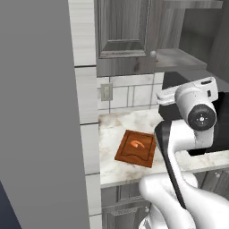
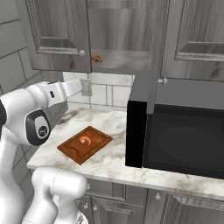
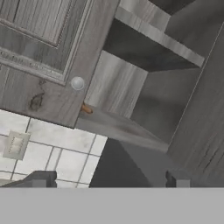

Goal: Open the cabinet, retrieve the rolling pin, and place it next to the meat on the cutting board to prepare for tenderizing.

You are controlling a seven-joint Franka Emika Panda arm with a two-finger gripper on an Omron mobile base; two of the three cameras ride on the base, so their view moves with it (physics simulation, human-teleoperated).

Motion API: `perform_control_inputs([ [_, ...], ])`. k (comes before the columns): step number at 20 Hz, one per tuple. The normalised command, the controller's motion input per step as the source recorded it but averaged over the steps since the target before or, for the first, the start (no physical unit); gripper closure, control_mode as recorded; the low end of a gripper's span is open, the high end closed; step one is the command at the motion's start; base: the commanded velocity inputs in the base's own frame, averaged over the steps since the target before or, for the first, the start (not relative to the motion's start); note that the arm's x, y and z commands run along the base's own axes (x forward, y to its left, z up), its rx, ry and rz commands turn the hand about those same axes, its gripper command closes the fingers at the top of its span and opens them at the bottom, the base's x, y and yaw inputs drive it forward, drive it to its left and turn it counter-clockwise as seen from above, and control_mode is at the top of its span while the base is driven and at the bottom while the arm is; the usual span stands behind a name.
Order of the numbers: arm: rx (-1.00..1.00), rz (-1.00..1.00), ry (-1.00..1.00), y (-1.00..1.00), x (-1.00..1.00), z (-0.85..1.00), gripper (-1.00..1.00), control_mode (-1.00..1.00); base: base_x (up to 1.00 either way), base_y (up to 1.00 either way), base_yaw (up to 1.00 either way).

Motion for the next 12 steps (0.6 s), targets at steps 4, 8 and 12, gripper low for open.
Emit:
perform_control_inputs([
  [4, 0.15, 0.11, -0.21, 0.54, 0.02, 0.19, -1.0, -1.0, 0.0, 0.0, 0.0],
  [8, 0.1, 0.08, -0.17, 0.14, 0.08, 0.43, -1.0, -1.0, 0.0, 0.0, 0.0],
  [12, 0.06, 0.04, -0.1, 0.0, 0.13, 0.48, -1.0, -1.0, 0.0, 0.0, 0.0],
])
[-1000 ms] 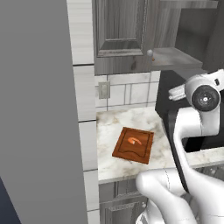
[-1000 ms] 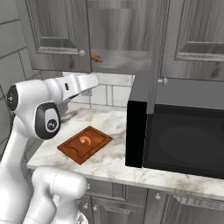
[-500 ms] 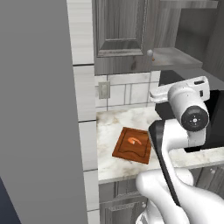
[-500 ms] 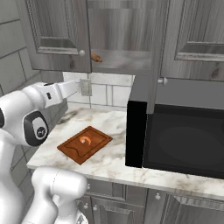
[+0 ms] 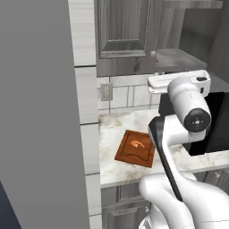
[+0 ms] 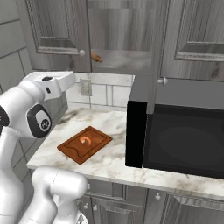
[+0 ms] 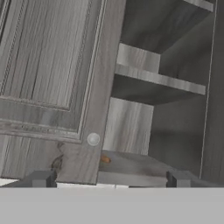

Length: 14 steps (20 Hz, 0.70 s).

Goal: Open the cabinet, retrieve the rolling pin, and place it next to the meat on the cutting board to prepare for tenderizing.

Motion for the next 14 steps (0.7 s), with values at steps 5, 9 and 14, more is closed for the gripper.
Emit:
perform_control_inputs([
  [5, 0.07, 0.04, -0.03, 0.08, 0.21, 0.44, -1.0, -1.0, 0.0, 0.0, 0.0],
  [9, 0.08, 0.03, -0.06, 0.15, 0.23, 0.26, -1.0, -1.0, 0.0, 0.0, 0.0],
  [14, 0.05, 0.0, -0.01, 0.05, 0.08, 0.04, -1.0, -1.0, 0.0, 0.0, 0.0],
])
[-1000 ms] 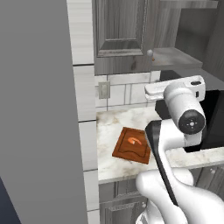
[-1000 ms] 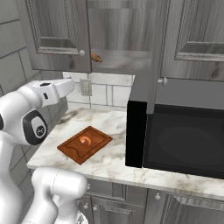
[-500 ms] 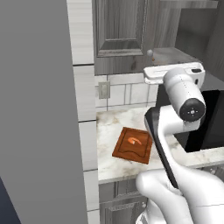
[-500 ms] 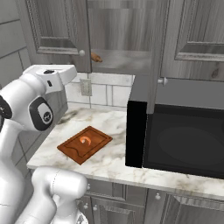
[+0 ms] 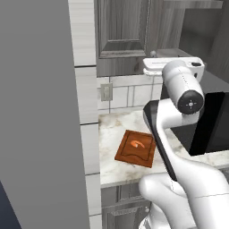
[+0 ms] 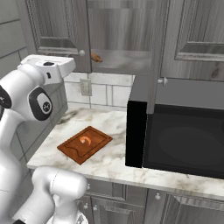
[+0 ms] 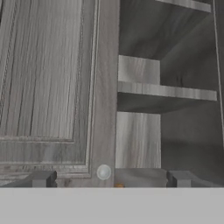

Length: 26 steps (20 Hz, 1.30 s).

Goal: Open the cabinet, retrieve the rolling pin, and place it next to the meat on the cutting board to prepare for tenderizing.

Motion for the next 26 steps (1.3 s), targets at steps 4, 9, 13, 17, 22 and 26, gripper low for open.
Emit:
perform_control_inputs([
  [4, 0.0, 0.0, 0.0, 0.0, 0.0, 0.0, -1.0, -1.0, 0.0, 0.0, 0.0],
  [9, 0.0, 0.01, 0.0, 0.0, 0.16, -0.04, -1.0, -1.0, 0.0, 0.0, 0.0],
  [13, 0.0, 0.08, 0.0, 0.0, 0.19, -0.3, -1.0, -1.0, 0.0, 0.0, 0.0],
  [17, 0.03, 0.14, -0.03, 0.0, 0.05, -0.41, -1.0, -1.0, 0.0, 0.0, 0.0],
  [22, 0.06, 0.13, -0.04, 0.0, 0.15, -0.26, -1.0, -1.0, 0.0, 0.0, 0.0],
  [26, 0.08, 0.04, 0.0, -0.02, 0.39, -0.02, -1.0, -1.0, 0.0, 0.0, 0.0],
])
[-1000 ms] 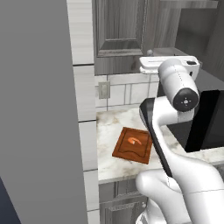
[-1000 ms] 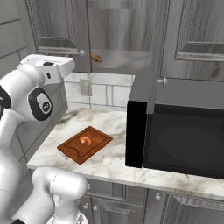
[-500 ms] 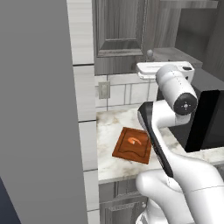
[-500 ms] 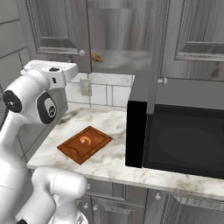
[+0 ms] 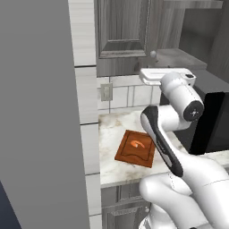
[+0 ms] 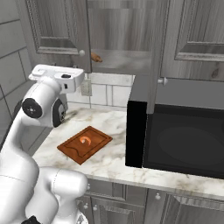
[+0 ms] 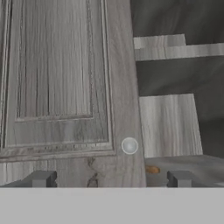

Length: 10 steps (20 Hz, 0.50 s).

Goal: Open the cabinet, retrieve the rolling pin, and place it next to the meat on the cutting board to prepare for tenderizing.

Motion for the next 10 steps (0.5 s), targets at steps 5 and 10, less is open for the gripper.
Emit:
perform_control_inputs([
  [5, 0.03, -0.03, 0.0, 0.0, 0.18, 0.1, -1.0, -1.0, 0.0, 0.0, 0.0],
  [10, 0.0, -0.07, 0.0, -0.02, 0.0, 0.14, -1.0, -1.0, 0.0, 0.0, 0.0],
])
